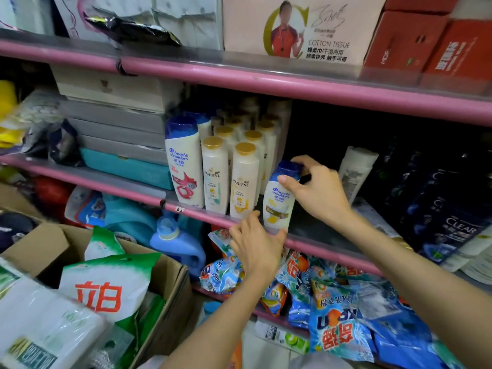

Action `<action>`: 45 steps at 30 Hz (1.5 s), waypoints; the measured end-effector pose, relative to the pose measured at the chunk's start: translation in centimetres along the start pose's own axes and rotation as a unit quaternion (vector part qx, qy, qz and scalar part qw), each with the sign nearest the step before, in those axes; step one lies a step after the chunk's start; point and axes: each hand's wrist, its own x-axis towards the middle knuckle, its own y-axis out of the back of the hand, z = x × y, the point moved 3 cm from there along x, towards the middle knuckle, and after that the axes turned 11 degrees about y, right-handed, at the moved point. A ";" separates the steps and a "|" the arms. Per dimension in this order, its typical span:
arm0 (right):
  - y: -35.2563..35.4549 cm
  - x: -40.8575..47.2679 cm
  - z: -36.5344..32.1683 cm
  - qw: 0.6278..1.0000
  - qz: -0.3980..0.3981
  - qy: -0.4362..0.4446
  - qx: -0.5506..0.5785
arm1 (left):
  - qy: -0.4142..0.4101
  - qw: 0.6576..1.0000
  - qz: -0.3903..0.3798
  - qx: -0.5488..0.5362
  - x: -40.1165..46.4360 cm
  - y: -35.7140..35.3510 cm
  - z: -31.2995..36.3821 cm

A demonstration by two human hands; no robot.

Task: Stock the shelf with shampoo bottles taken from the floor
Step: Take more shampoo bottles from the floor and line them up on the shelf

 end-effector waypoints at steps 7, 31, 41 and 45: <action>-0.5 -0.3 -0.2 1.000 0.001 0.008 0.018 | 0.014 0.999 0.025 0.028 0.3 -0.2 1.2; 8.1 1.9 7.2 0.979 -0.009 -0.099 -0.180 | -0.004 0.975 -0.096 -0.202 -5.1 -0.5 4.8; 9.0 1.2 7.6 0.976 -0.021 -0.158 -0.149 | -0.130 0.970 -0.167 -0.120 -5.3 -2.0 7.3; 9.6 0.7 5.8 0.963 -0.060 -0.185 -0.188 | -0.135 0.968 -0.194 -0.087 -5.0 -3.1 8.1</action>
